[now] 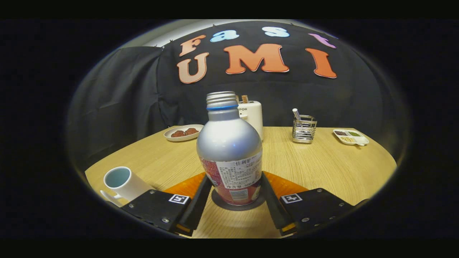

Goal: Take the bottle from table, then pour the juice into the cup, finally place the bottle on the coaster

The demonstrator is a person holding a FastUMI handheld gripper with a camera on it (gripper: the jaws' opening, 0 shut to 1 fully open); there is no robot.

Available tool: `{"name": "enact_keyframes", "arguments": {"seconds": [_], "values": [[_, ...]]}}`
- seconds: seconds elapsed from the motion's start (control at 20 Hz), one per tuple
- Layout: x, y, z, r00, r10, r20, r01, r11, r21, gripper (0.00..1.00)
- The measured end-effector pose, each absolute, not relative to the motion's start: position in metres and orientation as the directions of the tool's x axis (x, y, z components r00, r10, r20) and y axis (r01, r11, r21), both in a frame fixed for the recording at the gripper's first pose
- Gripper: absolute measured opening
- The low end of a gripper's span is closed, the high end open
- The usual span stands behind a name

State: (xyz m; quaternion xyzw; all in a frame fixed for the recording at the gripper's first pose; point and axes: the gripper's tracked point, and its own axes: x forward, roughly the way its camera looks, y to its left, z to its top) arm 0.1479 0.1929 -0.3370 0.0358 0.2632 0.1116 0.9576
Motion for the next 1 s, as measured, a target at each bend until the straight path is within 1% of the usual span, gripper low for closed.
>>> {"name": "enact_keyframes", "arguments": {"seconds": [0.1,0.15,0.25,0.3,0.45,0.6,0.8,1.0], "values": [[0.143,0.190,-0.345,0.821,0.223,-0.525,-0.203,0.974,0.097,0.81],[0.139,0.190,-0.345,0.816,0.226,-0.532,-0.212,0.973,0.090,0.85],[0.137,0.190,-0.332,0.832,0.230,-0.504,-0.219,0.972,0.083,0.95],[0.136,0.190,-0.324,0.843,0.234,-0.484,-0.218,0.972,0.088,0.97],[0.129,0.185,-0.297,0.869,0.239,-0.433,-0.224,0.971,0.088,0.98],[0.116,0.169,-0.271,0.892,0.217,-0.396,-0.221,0.975,0.038,0.97],[0.090,0.151,-0.219,0.925,0.206,-0.318,-0.221,0.975,-0.011,0.97],[0.061,0.129,-0.168,0.949,0.200,-0.245,-0.210,0.978,-0.014,0.97]]}}
